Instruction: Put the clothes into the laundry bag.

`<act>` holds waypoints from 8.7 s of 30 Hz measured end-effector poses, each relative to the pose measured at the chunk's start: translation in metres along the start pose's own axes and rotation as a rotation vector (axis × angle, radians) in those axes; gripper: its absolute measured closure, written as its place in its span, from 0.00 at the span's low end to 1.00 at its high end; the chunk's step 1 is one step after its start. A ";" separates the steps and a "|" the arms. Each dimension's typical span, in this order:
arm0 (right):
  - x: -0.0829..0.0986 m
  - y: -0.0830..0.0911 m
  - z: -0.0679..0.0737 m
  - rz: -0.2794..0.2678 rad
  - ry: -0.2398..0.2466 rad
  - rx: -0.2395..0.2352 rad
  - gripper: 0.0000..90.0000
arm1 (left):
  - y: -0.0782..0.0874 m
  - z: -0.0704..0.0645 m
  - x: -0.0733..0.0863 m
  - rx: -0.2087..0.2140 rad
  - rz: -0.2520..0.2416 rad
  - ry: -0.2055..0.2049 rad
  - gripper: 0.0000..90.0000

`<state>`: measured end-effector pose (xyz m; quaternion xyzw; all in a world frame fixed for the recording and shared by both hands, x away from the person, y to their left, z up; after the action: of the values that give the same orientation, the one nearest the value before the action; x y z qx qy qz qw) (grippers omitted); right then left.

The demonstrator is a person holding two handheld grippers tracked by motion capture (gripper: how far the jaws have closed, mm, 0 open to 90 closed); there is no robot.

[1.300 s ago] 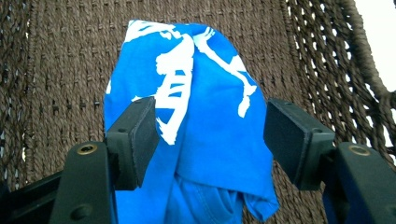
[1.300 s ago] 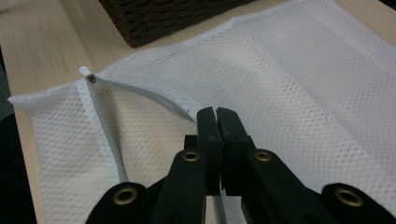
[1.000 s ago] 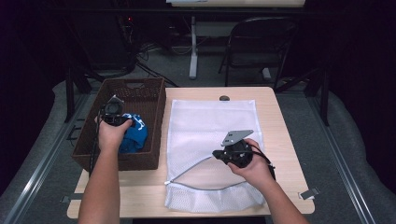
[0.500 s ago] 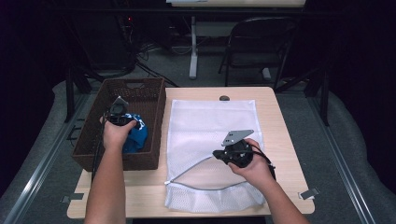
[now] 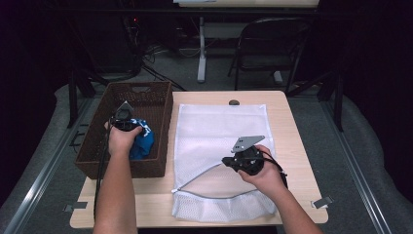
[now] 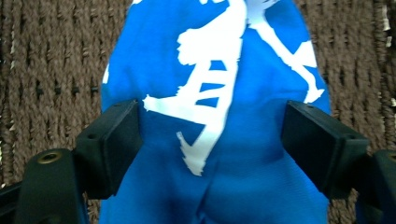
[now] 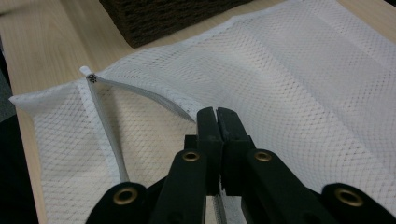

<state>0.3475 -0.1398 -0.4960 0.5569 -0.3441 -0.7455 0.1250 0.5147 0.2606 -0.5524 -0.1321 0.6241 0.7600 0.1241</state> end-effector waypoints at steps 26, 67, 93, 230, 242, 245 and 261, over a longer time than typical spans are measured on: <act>0.001 0.000 -0.001 0.000 -0.002 0.001 0.99 | -0.014 -0.010 0.002 0.006 0.063 -0.039 0.16; 0.002 0.001 -0.001 -0.003 0.002 0.003 0.99 | -0.023 -0.007 0.008 0.034 0.037 -0.009 0.24; 0.002 0.002 -0.001 -0.007 -0.003 0.005 0.99 | -0.013 -0.007 0.007 0.038 0.018 -0.013 0.70; -0.002 0.007 0.000 -0.025 0.010 0.024 0.99 | 0.223 -0.011 0.081 0.407 -0.561 -0.286 0.72; -0.002 0.007 0.000 -0.027 0.012 0.023 0.99 | 0.241 -0.030 0.083 0.439 -0.596 -0.339 0.72; -0.002 0.007 0.000 -0.027 0.011 0.023 0.99 | 0.245 -0.037 0.083 0.451 -0.602 -0.353 0.72; -0.002 0.008 0.000 -0.028 0.011 0.020 0.99 | 0.249 -0.066 0.082 0.493 -0.622 -0.409 0.72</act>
<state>0.3469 -0.1446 -0.4893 0.5671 -0.3432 -0.7405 0.1108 0.3527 0.1500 -0.3661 -0.1272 0.6798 0.5257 0.4953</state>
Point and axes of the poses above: each handheld gripper's, and its own axes: y roughly backward along the jaws, x roughly out of its underside, z roughly to its left, the point moved 3 cm from there along -y, roughly forward along the jaws, and after that the axes turned 14 degrees about -x, right-handed, at the moved point
